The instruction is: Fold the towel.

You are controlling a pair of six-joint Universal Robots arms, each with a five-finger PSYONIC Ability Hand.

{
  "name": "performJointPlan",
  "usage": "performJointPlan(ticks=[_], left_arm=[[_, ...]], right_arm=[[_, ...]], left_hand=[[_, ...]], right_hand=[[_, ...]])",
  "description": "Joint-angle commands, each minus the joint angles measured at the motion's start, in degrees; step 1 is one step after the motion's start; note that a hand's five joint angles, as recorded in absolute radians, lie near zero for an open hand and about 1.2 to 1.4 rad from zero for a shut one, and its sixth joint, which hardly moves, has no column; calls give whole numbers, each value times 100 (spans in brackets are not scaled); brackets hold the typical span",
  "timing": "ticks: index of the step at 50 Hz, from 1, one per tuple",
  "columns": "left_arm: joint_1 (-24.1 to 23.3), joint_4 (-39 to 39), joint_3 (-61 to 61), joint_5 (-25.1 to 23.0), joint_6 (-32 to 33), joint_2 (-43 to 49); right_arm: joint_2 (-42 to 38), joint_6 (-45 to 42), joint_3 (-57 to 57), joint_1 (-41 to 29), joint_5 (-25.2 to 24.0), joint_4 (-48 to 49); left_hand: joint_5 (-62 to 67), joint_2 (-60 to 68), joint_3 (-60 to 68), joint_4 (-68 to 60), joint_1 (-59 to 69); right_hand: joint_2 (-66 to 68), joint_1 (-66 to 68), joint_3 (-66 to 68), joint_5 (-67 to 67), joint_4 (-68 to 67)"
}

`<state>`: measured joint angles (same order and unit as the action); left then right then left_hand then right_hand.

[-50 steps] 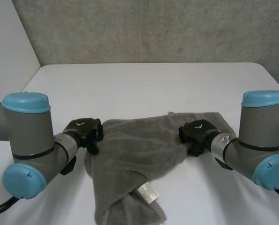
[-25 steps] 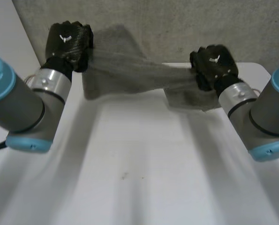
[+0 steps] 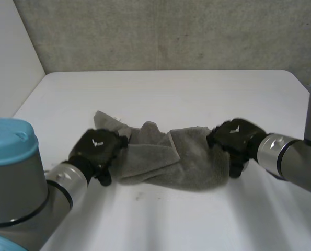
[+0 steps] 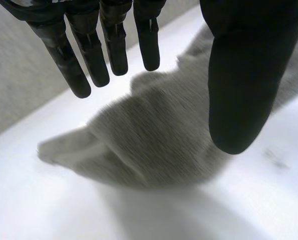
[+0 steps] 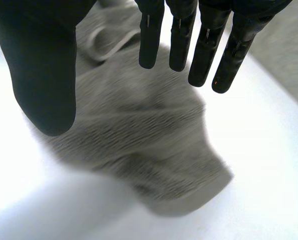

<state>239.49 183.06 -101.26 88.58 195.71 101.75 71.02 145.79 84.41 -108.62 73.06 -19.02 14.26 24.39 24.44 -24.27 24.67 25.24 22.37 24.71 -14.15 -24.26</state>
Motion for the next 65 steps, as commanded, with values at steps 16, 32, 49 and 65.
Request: performJointPlan(ticks=[16, 32, 49, 65], left_arm=[[54, 802, 1775, -612, -7, 1768], [-8, 380, 2409, -1088, 81, 2763], [291, -34, 1944, -578, 688, 1324], [378, 273, 1258, -570, 679, 267]], right_arm=[[-158, 583, 181, 131, 59, 856], [-694, 556, 6, 140, 146, 1234], [-1855, 1128, -2095, 52, 288, 1199], [-3542, 1708, -3818, -89, -961, -102]], left_hand=[[379, 365, 361, -378, 337], [3721, 3707, 3703, -3720, 3679], [5574, 5561, 5556, -5573, 5533], [5574, 5561, 5556, -5573, 5533]], right_hand=[[15, 302, 68, -125, -113], [15, 302, 68, -125, -113], [-692, -404, -638, 582, 593], [3951, 4238, 4004, -4061, -4049]])
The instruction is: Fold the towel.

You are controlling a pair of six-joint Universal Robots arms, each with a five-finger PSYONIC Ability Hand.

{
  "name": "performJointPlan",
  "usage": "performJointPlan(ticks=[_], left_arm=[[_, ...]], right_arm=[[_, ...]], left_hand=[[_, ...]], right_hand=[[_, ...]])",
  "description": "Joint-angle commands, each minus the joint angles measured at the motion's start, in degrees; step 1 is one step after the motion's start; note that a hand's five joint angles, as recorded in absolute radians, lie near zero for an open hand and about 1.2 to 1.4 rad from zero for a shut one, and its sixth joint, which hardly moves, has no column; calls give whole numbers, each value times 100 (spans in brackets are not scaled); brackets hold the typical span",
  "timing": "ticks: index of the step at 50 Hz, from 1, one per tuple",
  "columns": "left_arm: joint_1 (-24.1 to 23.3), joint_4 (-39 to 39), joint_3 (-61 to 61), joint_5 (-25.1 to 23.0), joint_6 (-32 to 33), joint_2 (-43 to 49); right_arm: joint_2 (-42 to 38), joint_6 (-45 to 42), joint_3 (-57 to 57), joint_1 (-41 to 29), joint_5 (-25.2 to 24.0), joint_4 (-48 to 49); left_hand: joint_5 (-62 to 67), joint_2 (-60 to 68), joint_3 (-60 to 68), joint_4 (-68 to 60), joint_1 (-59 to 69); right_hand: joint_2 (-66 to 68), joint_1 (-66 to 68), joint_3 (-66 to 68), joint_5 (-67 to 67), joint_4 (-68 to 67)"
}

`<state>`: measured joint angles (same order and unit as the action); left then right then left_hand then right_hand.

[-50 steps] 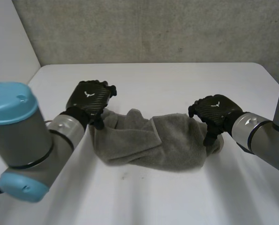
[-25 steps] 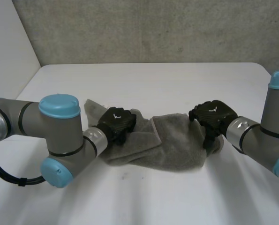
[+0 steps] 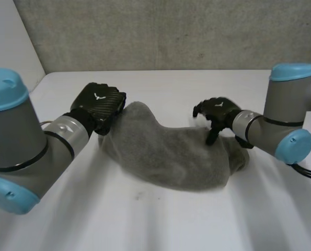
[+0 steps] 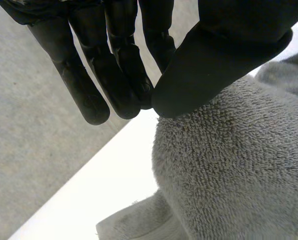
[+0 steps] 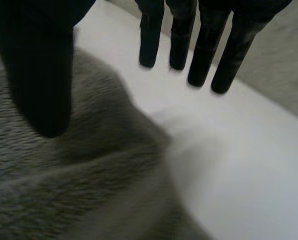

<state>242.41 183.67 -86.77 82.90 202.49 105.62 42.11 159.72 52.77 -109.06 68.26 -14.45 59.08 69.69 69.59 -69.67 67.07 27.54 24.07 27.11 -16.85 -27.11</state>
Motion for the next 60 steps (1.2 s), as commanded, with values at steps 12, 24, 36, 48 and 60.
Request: performJointPlan(ticks=[12, 24, 36, 48, 60], left_arm=[[499, 2187, 904, 86, -340, 713], [579, 4414, 1118, 1106, -1844, 706], [492, 4117, -1673, 949, -1915, -181], [192, 1901, -2503, 930, -2530, -103], [7, 1022, -1933, 842, -2416, -524]], right_arm=[[171, 314, -1517, -80, 696, 1290], [2495, 358, 1860, -168, 970, 5418], [2716, -18, 3143, -141, 601, 2981], [2020, -1523, 3187, -124, 574, 180], [2187, -1409, 3520, -71, 574, 759]], left_hand=[[1092, 1031, 1041, -1033, 1293], [1092, 1031, 1041, -1033, 1293], [1092, 1031, 1041, -1033, 1293], [1092, 1031, 1041, -1033, 1293], [-3815, -3876, -3866, 3874, -3614]], right_hand=[[5246, 5593, 5289, -5315, -5289], [5246, 5593, 5289, -5315, -5289], [5246, 5593, 5289, -5315, -5289], [5246, 5593, 5289, -5315, -5289], [5246, 5593, 5289, -5315, -5289]])
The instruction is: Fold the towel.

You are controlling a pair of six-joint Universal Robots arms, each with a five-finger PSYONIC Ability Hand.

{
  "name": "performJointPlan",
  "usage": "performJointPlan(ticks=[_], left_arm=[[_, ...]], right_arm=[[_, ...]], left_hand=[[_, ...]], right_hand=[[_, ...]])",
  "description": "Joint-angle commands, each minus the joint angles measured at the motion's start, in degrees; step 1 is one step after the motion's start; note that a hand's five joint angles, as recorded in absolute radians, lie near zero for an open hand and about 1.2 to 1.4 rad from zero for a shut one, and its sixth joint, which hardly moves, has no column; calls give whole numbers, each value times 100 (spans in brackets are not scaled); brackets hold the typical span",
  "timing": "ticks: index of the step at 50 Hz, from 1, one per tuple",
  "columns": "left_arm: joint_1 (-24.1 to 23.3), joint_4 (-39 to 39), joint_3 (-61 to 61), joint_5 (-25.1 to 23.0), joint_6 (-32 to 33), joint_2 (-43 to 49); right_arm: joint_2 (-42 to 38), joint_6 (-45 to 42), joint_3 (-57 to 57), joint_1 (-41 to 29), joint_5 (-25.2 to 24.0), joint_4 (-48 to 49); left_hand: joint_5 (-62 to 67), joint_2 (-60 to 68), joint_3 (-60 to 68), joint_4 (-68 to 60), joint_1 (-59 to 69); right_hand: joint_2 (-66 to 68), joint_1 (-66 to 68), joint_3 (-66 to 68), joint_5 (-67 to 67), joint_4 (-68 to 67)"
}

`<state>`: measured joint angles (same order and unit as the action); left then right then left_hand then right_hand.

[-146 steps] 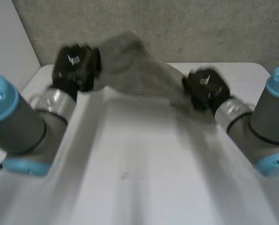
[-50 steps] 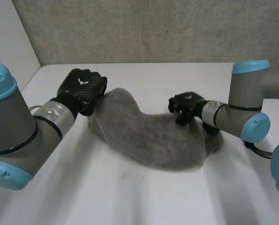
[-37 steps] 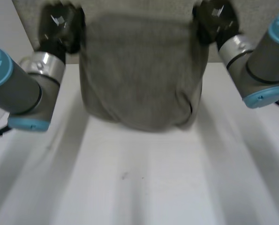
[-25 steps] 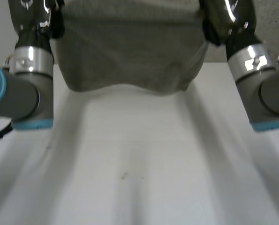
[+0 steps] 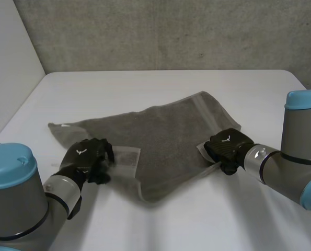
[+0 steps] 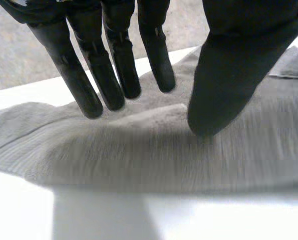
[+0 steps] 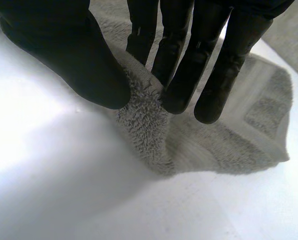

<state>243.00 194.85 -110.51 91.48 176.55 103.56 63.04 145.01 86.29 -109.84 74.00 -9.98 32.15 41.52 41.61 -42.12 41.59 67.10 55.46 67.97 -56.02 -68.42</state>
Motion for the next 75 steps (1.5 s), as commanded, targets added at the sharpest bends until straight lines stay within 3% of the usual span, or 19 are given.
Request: performJointPlan(ticks=[1, 7, 12, 15, 17, 26, 31, 45, 52, 67, 69, 71, 75], left_arm=[[-33, -88, 573, -25, 291, -345], [64, -79, 996, -324, 890, -258], [195, -114, 1417, -1455, 2082, 452], [240, -158, 1550, -1686, 2419, 683], [248, -271, 1847, -2028, 3101, 1138], [310, -756, 2789, -2460, 4695, 2151], [468, -878, 3246, -2942, 5599, 2721], [486, -984, 3378, -3137, 5829, 3030], [494, -1124, 3396, -3137, 5838, 3029], [494, -1283, 3440, -3137, 5838, 3065], [494, -1283, 3440, -3137, 5838, 3065], [494, -1265, 3405, -3058, 5838, 3012], [530, -1221, 3378, -3031, 5829, 2915]], right_arm=[[95, 54, 221, 7, 0, 382], [112, 45, 389, 7, 0, 549], [104, 19, 485, 7, 0, 620], [112, 10, 494, 7, -8, 620], [112, -8, 521, 7, -8, 629], [112, -25, 582, 7, -8, 637], [121, -34, 635, 7, -8, 663], [121, -52, 679, 7, -8, 743], [121, -52, 688, -2, -8, 743], [112, -61, 688, -2, -8, 752], [112, -61, 688, -2, -8, 752], [112, -61, 679, -2, -8, 752], [104, -61, 679, -2, -8, 752]], left_hand=[[-1241, -1178, -1187, 1238, -1185], [-1310, -1247, -1255, 1306, -1254], [-1259, -1196, -1205, 1256, -1204], [-1259, -1196, -1205, 1256, -1203], [-1209, -1146, -1155, 1206, -1153], [-1175, -1112, -1121, 1172, -1119], [-1125, -1062, -1070, 1121, -1069], [-822, -759, -768, 818, -766], [187, 250, 241, -190, 243], [120, 183, 174, -124, 176], [574, 637, 629, -578, 630], [2483, 2546, 2537, -2486, 2539], [3720, 3783, 3774, -3723, 3776]], right_hand=[[1290, 2454, 1203, -1398, -1158], [1290, 2454, 1203, -1398, -1158], [1290, 2454, 1203, -1398, -1158], [1290, 2454, 1203, -1398, -1158], [1290, 2454, 1203, -1398, -1158], [1290, 2454, 1203, -1398, -1158], [1290, 2454, 1203, -1398, -1158], [1290, 2454, 1203, -1398, -1158], [1290, 2454, 1203, -1398, -1158], [1290, 2454, 1203, -1398, -1158], [1290, 2454, 1203, -1398, -1158], [1290, 2454, 1203, -1398, -1158], [1290, 2454, 1203, -1398, -1158]])
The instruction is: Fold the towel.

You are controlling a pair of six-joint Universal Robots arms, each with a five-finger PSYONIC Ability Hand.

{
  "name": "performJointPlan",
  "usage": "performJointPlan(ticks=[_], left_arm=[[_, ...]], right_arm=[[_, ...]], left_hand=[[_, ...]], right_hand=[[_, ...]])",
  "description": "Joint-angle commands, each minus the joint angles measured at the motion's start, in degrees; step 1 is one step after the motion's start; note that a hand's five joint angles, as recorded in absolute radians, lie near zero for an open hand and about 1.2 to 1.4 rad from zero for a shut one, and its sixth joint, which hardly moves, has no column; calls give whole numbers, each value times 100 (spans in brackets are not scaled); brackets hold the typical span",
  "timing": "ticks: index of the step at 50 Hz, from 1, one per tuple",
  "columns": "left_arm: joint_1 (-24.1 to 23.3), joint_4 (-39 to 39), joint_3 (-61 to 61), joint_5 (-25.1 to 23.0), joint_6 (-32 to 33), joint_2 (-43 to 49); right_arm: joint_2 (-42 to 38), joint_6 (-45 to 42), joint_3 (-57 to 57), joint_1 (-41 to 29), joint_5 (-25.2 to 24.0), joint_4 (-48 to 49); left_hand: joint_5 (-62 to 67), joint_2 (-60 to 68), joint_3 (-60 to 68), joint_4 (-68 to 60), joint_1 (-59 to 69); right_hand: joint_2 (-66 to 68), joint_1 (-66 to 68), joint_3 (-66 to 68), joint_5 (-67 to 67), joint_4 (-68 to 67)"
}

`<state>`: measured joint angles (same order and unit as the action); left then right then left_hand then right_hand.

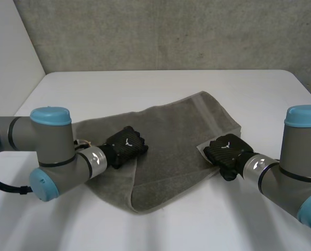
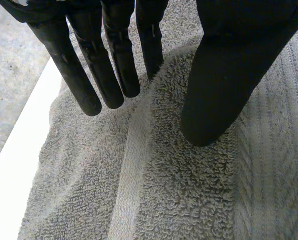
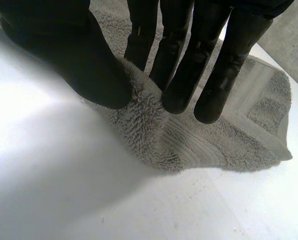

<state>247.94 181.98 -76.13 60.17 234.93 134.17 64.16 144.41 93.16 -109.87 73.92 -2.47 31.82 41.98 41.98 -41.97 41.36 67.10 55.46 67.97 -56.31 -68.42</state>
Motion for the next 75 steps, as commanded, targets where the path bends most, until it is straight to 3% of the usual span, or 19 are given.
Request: performJointPlan(ticks=[1, 16, 25, 26, 30, 48, 52, 55, 56, 66, 71, 75], left_arm=[[96, 65, -78, 109, -8, -224], [281, 65, -675, 118, -26, -805], [457, 4, -1220, 100, -167, -1842], [457, 4, -1316, 100, -271, -1929], [457, 4, -1492, 74, -631, -1947], [474, 65, -1563, 21, -694, -1596], [474, 65, -1528, 65, -676, -1473], [474, 74, -1528, 83, -659, -1429], [483, 91, -1528, 91, -650, -1403], [492, 636, -1396, 434, -659, -1279], [509, 1085, -675, 487, -747, -1244], [632, 1776, 315, 522, -1070, -1226]], right_arm=[[-9, -1, 0, 0, 0, 1], [18, -1, -114, 18, 70, 10], [229, 25, -264, 106, 61, -61], [255, 52, -255, 97, 53, -61], [211, 52, -202, 44, 44, -61], [114, 17, -88, 9, 26, -52], [114, 17, -70, 9, 35, -43], [106, 17, -61, 18, 44, -43], [106, 17, -61, 9, 53, -35], [-44, -124, -501, 0, 0, -26], [-290, -326, -1485, -26, 105, 27], [-448, -125, -2834, -175, 455, 674]], left_hand=[[3817, 3802, 3802, -3802, 3863], [3818, 3802, 3802, -3803, 3864], [3818, 3802, 3802, -3803, 3864], [2655, 2639, 2639, -2639, 2700], [1399, 1383, 1383, -1384, 1445], [1364, 1349, 1349, -1349, 1410], [1667, 1651, 1651, -1652, 1713], [2643, 2627, 2627, -2627, 2688], [3742, 3726, 3726, -3726, 3787], [3818, 3802, 3802, -3803, 3864], [3818, 3802, 3802, -3803, 3864], [3818, 3802, 3802, -3803, 3864]], right_hand=[[1290, 2454, 1203, -1369, -1158], [1290, 2454, 1203, -1369, -1158], [1290, 2454, 1203, -1369, -1158], [1290, 2454, 1203, -1369, -1158], [1290, 2454, 1203, -1369, -1158], [1290, 2454, 1203, -1369, -1158], [1290, 2454, 1203, -1369, -1158], [1290, 2454, 1203, -1369, -1158], [1290, 2454, 1203, -1369, -1158], [1290, 2454, 1203, -1369, -1158], [1290, 2454, 1203, -1369, -1158], [1290, 2454, 1203, -1369, -1158]])
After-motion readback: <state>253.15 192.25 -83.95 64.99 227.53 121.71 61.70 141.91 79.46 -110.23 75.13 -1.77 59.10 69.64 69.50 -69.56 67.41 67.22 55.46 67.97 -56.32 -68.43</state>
